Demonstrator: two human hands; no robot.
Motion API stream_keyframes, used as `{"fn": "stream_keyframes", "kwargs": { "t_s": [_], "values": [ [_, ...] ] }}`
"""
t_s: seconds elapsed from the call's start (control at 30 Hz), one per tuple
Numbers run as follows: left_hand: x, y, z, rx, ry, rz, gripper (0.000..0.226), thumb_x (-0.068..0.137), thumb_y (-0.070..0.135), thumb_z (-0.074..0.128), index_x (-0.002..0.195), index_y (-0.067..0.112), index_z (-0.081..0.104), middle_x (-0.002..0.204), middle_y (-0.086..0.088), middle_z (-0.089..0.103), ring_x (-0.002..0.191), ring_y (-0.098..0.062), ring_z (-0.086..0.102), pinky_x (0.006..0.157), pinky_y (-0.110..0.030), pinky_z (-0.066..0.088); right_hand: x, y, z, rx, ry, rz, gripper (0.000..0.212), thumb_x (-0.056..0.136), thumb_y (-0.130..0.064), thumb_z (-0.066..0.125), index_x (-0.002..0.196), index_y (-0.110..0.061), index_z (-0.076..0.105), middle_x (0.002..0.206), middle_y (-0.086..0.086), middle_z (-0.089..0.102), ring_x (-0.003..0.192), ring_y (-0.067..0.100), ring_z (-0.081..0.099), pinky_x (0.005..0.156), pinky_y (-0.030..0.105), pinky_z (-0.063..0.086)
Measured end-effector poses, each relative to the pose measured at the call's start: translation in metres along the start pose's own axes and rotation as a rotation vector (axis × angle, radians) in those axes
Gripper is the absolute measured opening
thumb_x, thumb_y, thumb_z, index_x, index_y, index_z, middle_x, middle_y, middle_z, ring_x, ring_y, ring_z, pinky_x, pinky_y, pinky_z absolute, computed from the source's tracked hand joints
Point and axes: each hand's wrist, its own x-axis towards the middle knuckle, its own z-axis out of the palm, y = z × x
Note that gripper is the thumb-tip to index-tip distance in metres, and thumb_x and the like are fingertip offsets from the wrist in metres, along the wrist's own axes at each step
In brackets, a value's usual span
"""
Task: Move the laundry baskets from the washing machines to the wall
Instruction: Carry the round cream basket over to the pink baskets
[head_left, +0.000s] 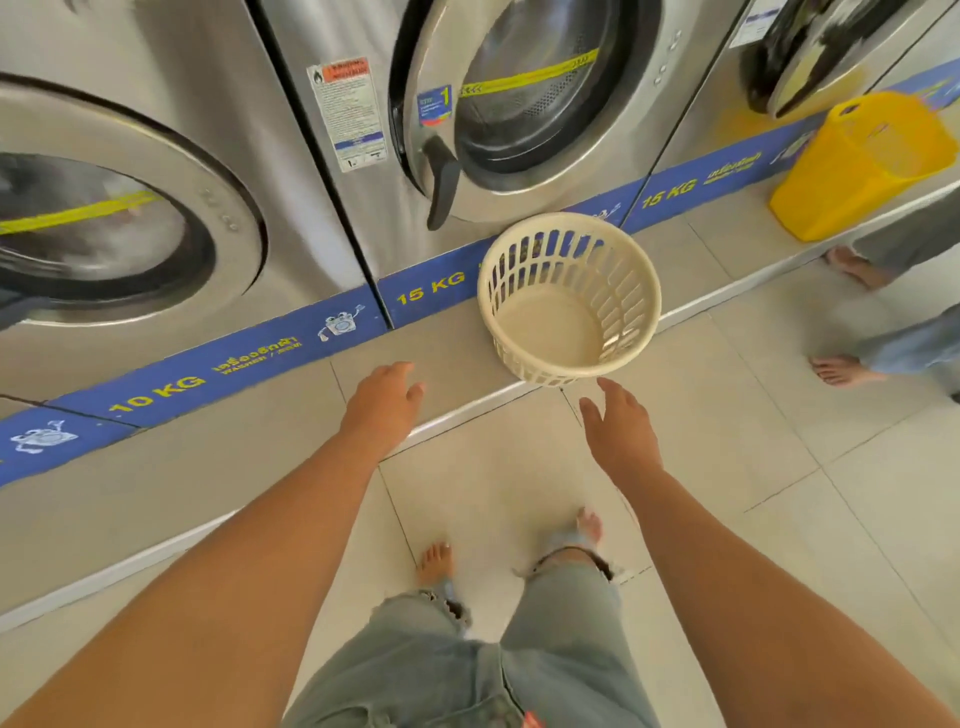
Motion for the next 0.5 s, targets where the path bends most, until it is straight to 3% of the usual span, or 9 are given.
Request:
{"fn": "stream_keyframes", "kwargs": {
  "t_s": [0.27,0.5],
  "values": [
    [0.083,0.077,0.037,-0.097,0.072,-0.219,0.046,0.1,0.031,0.043,0.143,0.012,0.045,0.142,-0.019,0.046,0.129,-0.037,0.046,0.103,-0.043,0.039,0.151,0.041,-0.059,-0.094,-0.117,-0.099,0.046,0.098,-0.029,0.046,0.14,-0.011,0.041,0.138,0.017,0.051,0.125,0.039,0.047,0.1,0.047,0.039],
    [0.144,0.148,0.088,-0.253,0.105,-0.387,0.047,0.1,0.028,0.046,0.142,0.007,0.045,0.141,-0.022,0.047,0.132,-0.037,0.044,0.108,-0.042,0.038,0.275,0.073,-0.088,-0.155,-0.184,-0.107,0.048,0.098,-0.03,0.047,0.142,-0.013,0.038,0.142,0.014,0.047,0.13,0.035,0.043,0.103,0.046,0.037]
  ]
}}
